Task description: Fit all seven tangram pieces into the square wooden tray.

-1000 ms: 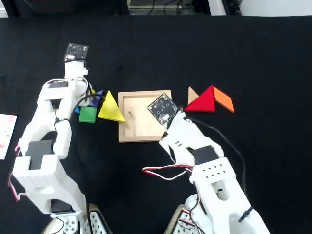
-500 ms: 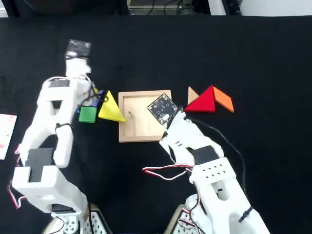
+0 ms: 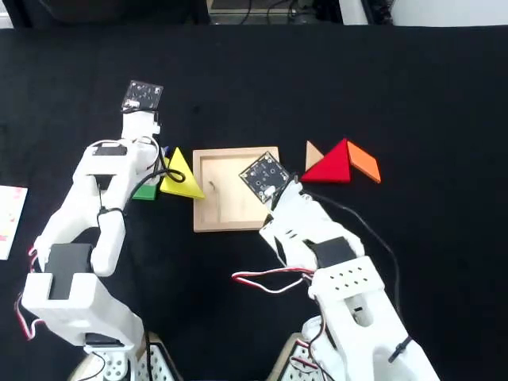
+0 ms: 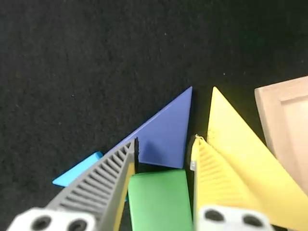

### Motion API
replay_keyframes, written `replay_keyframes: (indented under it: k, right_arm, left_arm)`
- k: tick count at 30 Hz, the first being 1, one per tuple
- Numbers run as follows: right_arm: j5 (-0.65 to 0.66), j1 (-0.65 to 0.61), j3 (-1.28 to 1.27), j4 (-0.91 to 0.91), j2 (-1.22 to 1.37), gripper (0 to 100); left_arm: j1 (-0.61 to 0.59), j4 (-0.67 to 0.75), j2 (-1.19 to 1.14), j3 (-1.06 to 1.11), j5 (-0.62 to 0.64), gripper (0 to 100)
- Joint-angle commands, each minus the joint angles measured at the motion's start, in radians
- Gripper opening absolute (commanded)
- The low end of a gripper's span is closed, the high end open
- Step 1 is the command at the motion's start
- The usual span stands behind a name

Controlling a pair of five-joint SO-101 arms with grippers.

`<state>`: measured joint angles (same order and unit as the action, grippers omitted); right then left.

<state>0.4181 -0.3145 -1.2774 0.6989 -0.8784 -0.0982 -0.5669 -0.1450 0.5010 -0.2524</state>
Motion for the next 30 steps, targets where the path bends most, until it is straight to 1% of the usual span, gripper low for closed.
replay_keyframes:
  k: [1, 6, 10, 15, 20, 22, 27, 30]
  right_arm:
    - [-0.003, 0.005, 0.002, -0.012, -0.019, 1.1]
    - [-0.003, 0.005, 0.002, -0.012, -0.019, 1.1]
    - [-0.003, 0.005, 0.002, -0.012, -0.019, 1.1]
    - [-0.003, 0.005, 0.002, -0.012, -0.021, 1.1]
    - [-0.003, 0.006, 0.002, -0.011, -0.022, 1.1]
    - [-0.003, 0.006, 0.002, -0.011, -0.025, 1.1]
    - [-0.003, 0.008, 0.002, -0.011, -0.025, 1.1]
    - [-0.003, 0.038, 0.008, -0.011, -0.025, 1.1]
  left_arm:
    - [0.03, 0.017, 0.052, 0.01, 0.005, 20]
    - [0.091, 0.017, 0.063, 0.071, 0.003, 20]
    - [0.094, 0.017, 0.063, 0.07, -0.035, 19]
    - [0.104, 0.009, 0.063, 0.076, -0.035, 19]
    - [0.16, -0.146, 0.063, 0.025, -0.031, 19]
    - [0.183, -0.186, 0.063, 0.01, -0.029, 19]
    - [0.197, -0.193, 0.063, 0.007, -0.02, 19]
    - [0.199, -0.195, 0.064, 0.005, 0.002, 19]
